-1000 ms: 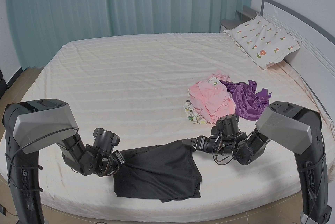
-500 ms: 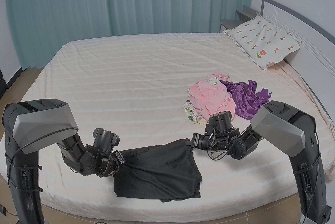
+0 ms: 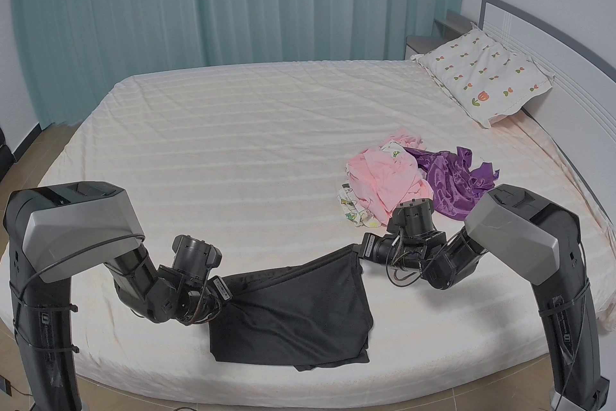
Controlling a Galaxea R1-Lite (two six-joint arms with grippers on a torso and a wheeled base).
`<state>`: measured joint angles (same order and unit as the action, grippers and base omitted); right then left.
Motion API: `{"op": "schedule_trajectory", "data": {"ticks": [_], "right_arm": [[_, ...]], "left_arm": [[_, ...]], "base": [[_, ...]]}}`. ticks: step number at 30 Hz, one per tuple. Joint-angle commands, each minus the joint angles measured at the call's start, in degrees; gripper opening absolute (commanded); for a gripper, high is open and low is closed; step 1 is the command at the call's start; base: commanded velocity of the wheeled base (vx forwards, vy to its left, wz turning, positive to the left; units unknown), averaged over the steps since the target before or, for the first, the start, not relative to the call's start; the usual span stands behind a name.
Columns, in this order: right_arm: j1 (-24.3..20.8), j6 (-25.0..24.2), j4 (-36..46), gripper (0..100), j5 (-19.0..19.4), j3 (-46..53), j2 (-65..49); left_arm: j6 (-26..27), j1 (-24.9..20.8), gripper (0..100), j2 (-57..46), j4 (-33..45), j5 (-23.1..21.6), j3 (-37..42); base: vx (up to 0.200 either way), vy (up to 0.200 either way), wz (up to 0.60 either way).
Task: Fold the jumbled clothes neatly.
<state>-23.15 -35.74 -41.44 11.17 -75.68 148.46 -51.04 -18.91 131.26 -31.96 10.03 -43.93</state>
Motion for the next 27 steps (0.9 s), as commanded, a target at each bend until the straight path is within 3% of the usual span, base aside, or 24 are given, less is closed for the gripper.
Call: {"op": "schedule_trajectory", "data": {"ticks": [1,2,3,4,9,14,17,22,27], "right_arm": [[0.03,-0.03,-0.84,0,-0.44,0.01,0.87],[0.03,-0.03,-0.75,100,-0.44,0.01,0.87],[0.03,-0.03,-0.93,100,-0.44,0.09,0.87],[0.03,-0.03,-1.02,100,-0.44,0.44,0.78],[0.21,-0.12,-2.33,100,0.08,3.96,-2.73],[0.30,-0.03,-3.12,100,5.36,16.53,-11.79],[-1.99,-0.03,-5.06,100,8.87,27.69,-17.59],[-5.77,-0.03,-11.74,100,9.22,35.16,-17.85],[-8.58,0.67,-14.02,100,8.78,36.66,-15.21]], "left_arm": [[-0.02,0.01,0,-0.04,0.06,0.07,-0.01],[-0.02,0.01,0,-0.04,0.15,0.07,-0.01],[-0.02,0.01,0,-0.04,0.15,0.07,0.08],[-0.02,0.01,100,-0.04,0.15,-0.01,0.08],[-0.55,0.01,100,-0.12,0.06,-0.10,0.17],[-0.90,0.10,100,-2.14,0.06,-1.51,0.60],[-0.99,0.71,100,-5.13,0.06,-2.39,1.75],[-1.34,2.03,100,-8.03,0.15,-8.71,3.33],[-1.96,2.82,100,-7.42,0.15,-9.33,2.98]], "base": [[0.000,0.000,0.00],[0.000,0.000,0.00],[0.000,0.000,0.00],[0.000,0.000,0.00],[0.000,0.000,0.00],[0.000,0.000,0.00],[0.000,0.000,0.00],[0.000,0.000,0.00],[0.000,0.000,0.00]]}}
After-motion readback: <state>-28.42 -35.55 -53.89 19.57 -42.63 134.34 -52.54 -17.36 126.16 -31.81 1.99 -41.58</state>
